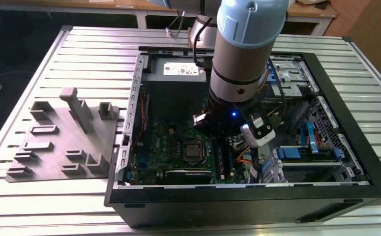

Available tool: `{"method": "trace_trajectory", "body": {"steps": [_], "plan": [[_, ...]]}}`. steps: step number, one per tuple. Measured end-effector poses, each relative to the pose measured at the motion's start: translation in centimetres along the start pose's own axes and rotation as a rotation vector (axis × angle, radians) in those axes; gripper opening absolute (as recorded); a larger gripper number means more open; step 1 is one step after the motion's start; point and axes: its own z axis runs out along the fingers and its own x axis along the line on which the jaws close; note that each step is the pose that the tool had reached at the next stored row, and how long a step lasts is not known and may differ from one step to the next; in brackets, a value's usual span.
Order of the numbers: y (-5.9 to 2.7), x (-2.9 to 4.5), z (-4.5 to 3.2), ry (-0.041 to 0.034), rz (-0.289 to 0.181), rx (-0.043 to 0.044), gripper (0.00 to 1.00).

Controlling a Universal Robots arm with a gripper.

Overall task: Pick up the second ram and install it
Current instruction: 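Insert the second ram into the second slot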

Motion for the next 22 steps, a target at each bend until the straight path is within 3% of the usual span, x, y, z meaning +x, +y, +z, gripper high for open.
{"method": "trace_trajectory", "body": {"steps": [7,16,20,22], "plan": [[0.02,-0.01,-0.18,-0.0001,0.0,-0.0001,0.08],[0.09,-0.06,-1.41,-0.0001,0.0,-0.0038,0.08],[0.09,-0.07,-1.41,-0.0001,0.007,0.0088,0.08],[0.11,-0.07,-1.42,0.0,0.011,0.0105,0.08]]}}
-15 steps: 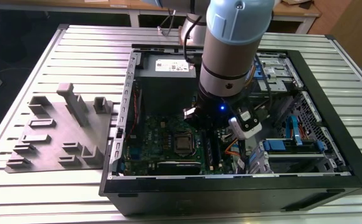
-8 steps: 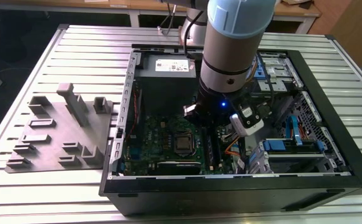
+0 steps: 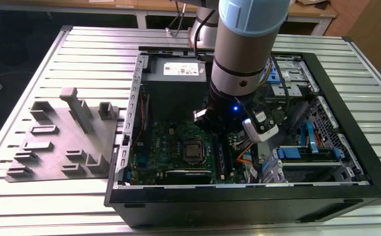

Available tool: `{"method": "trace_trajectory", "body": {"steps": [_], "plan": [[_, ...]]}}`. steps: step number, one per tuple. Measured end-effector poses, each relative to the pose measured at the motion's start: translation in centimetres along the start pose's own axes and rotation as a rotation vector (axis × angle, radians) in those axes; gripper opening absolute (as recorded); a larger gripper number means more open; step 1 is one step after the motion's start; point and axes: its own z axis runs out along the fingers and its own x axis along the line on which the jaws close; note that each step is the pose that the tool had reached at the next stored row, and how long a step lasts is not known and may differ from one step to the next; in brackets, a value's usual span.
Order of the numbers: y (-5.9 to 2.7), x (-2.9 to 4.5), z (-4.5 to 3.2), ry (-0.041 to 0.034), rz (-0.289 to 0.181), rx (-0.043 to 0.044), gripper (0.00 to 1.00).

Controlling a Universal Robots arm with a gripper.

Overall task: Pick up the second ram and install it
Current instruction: 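Insert the second ram into the second slot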

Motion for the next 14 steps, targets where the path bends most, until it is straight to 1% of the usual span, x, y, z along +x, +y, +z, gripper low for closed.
{"method": "trace_trajectory", "body": {"steps": [14], "plan": [[0.14,-0.16,0.32,-0.0001,0.0,-0.0016,0.08]]}}
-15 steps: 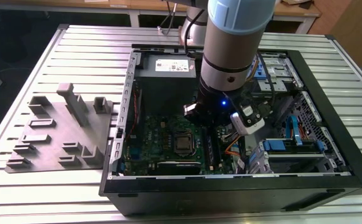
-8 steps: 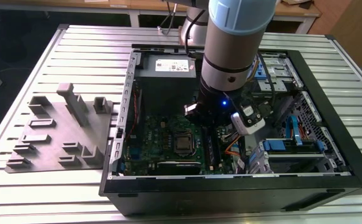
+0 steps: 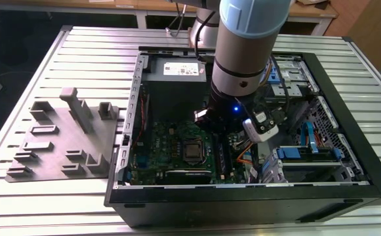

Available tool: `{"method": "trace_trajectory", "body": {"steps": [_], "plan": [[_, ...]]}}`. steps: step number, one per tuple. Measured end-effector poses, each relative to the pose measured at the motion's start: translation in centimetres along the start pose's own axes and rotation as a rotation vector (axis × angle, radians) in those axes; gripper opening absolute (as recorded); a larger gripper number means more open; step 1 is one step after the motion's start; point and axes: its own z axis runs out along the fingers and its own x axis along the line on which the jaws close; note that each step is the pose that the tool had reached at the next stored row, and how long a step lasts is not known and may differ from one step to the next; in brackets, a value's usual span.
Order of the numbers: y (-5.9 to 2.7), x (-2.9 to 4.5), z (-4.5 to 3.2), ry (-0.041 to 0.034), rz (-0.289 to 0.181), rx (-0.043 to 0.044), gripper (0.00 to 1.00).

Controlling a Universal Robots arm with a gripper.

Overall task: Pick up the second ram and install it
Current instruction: 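Insert the second ram into the second slot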

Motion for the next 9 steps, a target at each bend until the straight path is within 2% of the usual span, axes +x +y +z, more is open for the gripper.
{"method": "trace_trajectory", "body": {"steps": [9], "plan": [[0.0,0.07,0.24,0.0001,0.0,0.0001,0.08]]}}
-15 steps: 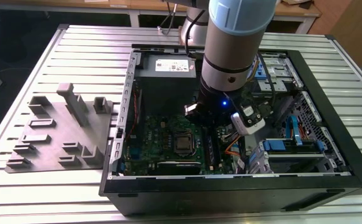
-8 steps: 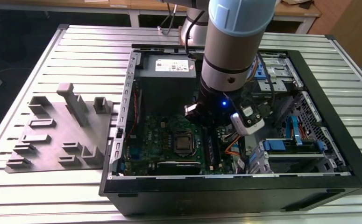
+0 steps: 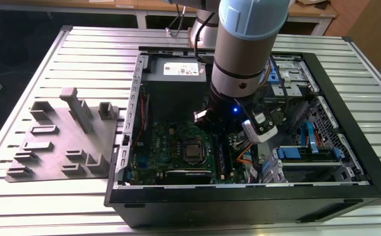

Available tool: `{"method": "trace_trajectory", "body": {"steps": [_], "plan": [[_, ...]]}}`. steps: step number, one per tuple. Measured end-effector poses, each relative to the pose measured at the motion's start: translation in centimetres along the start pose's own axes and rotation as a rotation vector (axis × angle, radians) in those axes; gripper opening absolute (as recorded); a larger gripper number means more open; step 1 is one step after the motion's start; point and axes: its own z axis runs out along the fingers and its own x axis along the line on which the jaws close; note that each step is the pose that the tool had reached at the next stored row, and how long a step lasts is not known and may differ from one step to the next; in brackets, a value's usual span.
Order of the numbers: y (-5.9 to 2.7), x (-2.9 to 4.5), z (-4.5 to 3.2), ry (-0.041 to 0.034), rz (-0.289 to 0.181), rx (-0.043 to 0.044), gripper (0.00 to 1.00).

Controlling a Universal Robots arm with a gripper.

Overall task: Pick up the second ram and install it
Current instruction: 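Insert the second ram into the second slot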

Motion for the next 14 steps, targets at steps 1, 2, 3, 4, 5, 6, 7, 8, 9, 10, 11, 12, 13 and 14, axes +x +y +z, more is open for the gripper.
{"method": "trace_trajectory", "body": {"steps": [1,2,3,4,5,6,7,8,9,10,11,12,13,14], "plan": [[0.0,0.01,0.03,-0.0001,0.0,-0.0002,0.08],[0.0,0.04,0.07,-0.0002,0.0,-0.0005,0.08],[0.0,0.05,0.09,-0.0001,0.0,-0.0003,0.08],[0.0,0.06,0.09,0.0,0.0,-0.0001,0.08],[0.0,0.06,0.09,0.0,0.0,-0.0001,0.08],[0.0,0.06,0.09,0.0,0.0,-0.0003,0.08],[0.0,0.06,0.09,0.0001,0.0,-0.0013,0.08],[0.0,0.06,0.13,-0.0001,0.0,-0.0028,0.08],[0.0,0.07,0.16,-0.0002,0.0,-0.0042,0.08],[0.0,0.07,0.16,-0.0001,0.0,-0.0052,0.08],[0.0,0.06,0.16,-0.0001,0.0,-0.0055,0.08],[0.0,0.06,0.16,-0.0001,0.0,-0.0055,0.08],[0.0,0.06,0.17,-0.0001,0.0,-0.0056,0.08],[-0.01,0.06,0.18,-0.0001,0.001,-0.0057,0.08]]}}
